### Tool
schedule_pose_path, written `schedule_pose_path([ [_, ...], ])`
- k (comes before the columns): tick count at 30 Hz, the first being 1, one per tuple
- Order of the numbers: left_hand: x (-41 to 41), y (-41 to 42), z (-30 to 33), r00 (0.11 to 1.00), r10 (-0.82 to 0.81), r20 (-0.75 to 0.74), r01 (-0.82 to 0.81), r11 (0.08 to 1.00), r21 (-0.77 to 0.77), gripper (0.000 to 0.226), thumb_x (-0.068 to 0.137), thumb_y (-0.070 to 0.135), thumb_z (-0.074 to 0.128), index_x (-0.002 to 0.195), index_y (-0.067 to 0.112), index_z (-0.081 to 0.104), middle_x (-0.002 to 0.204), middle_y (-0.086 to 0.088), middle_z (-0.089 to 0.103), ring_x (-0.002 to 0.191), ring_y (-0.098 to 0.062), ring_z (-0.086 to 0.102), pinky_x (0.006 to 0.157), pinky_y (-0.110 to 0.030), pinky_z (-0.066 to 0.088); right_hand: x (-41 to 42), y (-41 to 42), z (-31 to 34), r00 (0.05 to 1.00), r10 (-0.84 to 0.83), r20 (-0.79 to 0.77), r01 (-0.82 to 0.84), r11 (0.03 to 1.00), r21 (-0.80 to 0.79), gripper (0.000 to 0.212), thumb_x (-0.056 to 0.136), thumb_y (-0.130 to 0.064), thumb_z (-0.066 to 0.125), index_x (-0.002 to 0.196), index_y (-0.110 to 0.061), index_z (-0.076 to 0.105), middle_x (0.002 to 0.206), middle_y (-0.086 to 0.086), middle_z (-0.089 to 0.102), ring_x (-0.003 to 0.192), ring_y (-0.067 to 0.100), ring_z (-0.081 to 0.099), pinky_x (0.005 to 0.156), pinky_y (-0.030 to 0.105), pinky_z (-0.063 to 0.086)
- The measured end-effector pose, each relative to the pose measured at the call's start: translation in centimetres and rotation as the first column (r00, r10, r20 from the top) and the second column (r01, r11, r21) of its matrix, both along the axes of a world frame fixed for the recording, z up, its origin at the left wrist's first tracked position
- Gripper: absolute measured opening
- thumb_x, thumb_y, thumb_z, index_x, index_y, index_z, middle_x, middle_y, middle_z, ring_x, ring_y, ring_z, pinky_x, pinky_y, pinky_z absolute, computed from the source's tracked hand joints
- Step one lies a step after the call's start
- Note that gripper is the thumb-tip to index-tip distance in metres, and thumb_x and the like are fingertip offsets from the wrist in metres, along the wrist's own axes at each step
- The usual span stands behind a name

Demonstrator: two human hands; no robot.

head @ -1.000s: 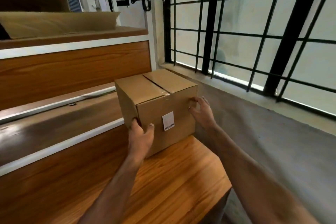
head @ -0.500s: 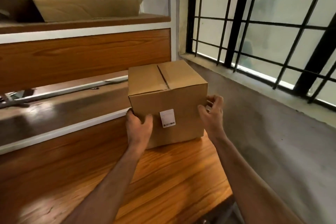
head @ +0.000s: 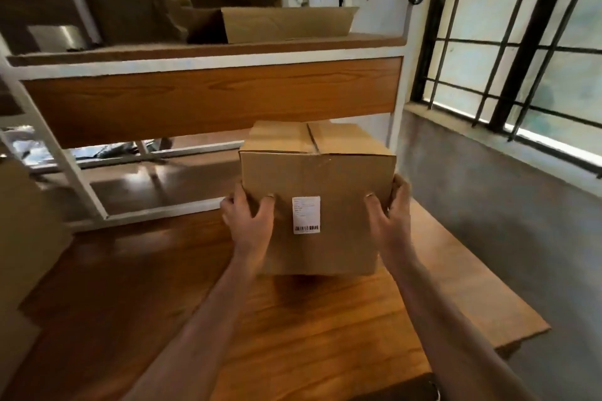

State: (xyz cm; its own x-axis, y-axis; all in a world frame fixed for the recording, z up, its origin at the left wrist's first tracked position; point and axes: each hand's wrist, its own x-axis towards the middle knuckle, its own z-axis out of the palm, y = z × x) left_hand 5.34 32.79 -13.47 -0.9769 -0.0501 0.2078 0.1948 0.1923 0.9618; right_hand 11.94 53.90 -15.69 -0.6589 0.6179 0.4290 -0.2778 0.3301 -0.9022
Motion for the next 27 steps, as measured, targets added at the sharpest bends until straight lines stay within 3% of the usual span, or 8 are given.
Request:
schedule_pose_path([
  [2,0.2,-3.8,0.4,1.0,0.01,-0.022,-0.009,0.999,0.048,0.066,0.085,0.043,0.06,0.147,0.038,0.038,0.135,0.003,0.033,0.128,-0.021,0.037,0.109,-0.046,0.039,-0.6,-3.6,-0.1,0.998,0.055,-0.015,-0.056,0.998,-0.014,0.049,0.096,-0.022,0.061,0.138,-0.022,0.036,0.125,-0.004,0.056,0.111,0.007,0.059,0.091,0.034,0.057],
  [5,0.6,-10.2,0.8,0.998,0.048,-0.041,-0.043,0.993,0.111,0.061,0.092,0.033,0.062,0.148,0.039,0.039,0.137,0.004,0.038,0.126,-0.014,0.042,0.106,-0.037,0.038,-1.3,-9.8,-0.1,0.993,0.117,-0.016,-0.118,0.993,-0.013,0.05,0.095,-0.022,0.062,0.138,-0.024,0.036,0.125,-0.006,0.056,0.114,0.01,0.058,0.089,0.033,0.055],
  [9,1.5,-18.9,0.6,0.995,0.087,-0.045,-0.078,0.982,0.173,0.059,0.09,0.03,0.063,0.145,0.038,0.043,0.138,0.003,0.052,0.126,-0.014,0.052,0.109,-0.046,0.045,-1.9,-18.2,0.2,0.983,0.18,-0.04,-0.18,0.984,0.007,0.05,0.095,-0.017,0.062,0.138,-0.021,0.037,0.12,-0.012,0.054,0.112,0.008,0.057,0.083,0.024,0.054],
  [12,2.6,-24.3,0.2,0.993,0.116,-0.006,-0.112,0.971,0.212,0.055,0.092,0.027,0.062,0.144,0.036,0.045,0.136,0.003,0.055,0.126,-0.016,0.052,0.11,-0.047,0.044,-2.1,-23.2,0.1,0.975,0.217,-0.041,-0.216,0.976,0.016,0.05,0.096,-0.017,0.062,0.139,-0.02,0.037,0.123,-0.007,0.056,0.112,0.007,0.058,0.076,0.015,0.053],
  [14,3.0,-27.1,-0.3,0.99,0.142,0.01,-0.14,0.964,0.224,0.053,0.093,0.028,0.063,0.143,0.037,0.046,0.138,0.003,0.054,0.129,-0.016,0.05,0.113,-0.049,0.042,-2.0,-25.9,0.0,0.972,0.232,-0.04,-0.232,0.973,0.019,0.05,0.097,-0.023,0.062,0.14,-0.021,0.035,0.129,-0.002,0.055,0.114,0.007,0.058,0.077,0.013,0.053],
  [17,3.7,-30.4,-1.0,0.99,0.142,0.02,-0.143,0.964,0.226,0.065,0.082,0.05,0.065,0.143,0.047,0.043,0.147,0.007,0.047,0.136,-0.016,0.044,0.116,-0.049,0.038,-1.7,-29.0,-0.1,0.97,0.24,-0.038,-0.238,0.97,0.049,0.052,0.097,-0.031,0.061,0.14,-0.02,0.034,0.132,0.001,0.053,0.116,0.01,0.056,0.079,0.016,0.054],
  [21,5.2,-33.3,-2.0,0.992,0.118,0.046,-0.124,0.978,0.169,0.067,0.096,0.039,0.062,0.154,0.043,0.029,0.159,0.01,0.031,0.147,-0.015,0.028,0.122,-0.051,0.027,-1.1,-31.4,-0.2,0.978,0.21,-0.01,-0.209,0.977,0.042,0.053,0.097,-0.027,0.062,0.14,-0.016,0.035,0.132,0.003,0.053,0.118,0.015,0.056,0.083,0.019,0.052],
  [27,5.8,-34.4,-1.6,0.992,0.118,0.046,-0.123,0.984,0.126,0.068,0.096,0.038,0.062,0.154,0.042,0.025,0.157,0.01,0.031,0.144,-0.014,0.03,0.121,-0.051,0.029,-1.6,-32.0,0.2,0.969,0.247,0.025,-0.248,0.967,0.06,0.052,0.096,-0.024,0.063,0.139,-0.016,0.035,0.13,-0.001,0.052,0.117,0.013,0.055,0.081,0.014,0.051],
])
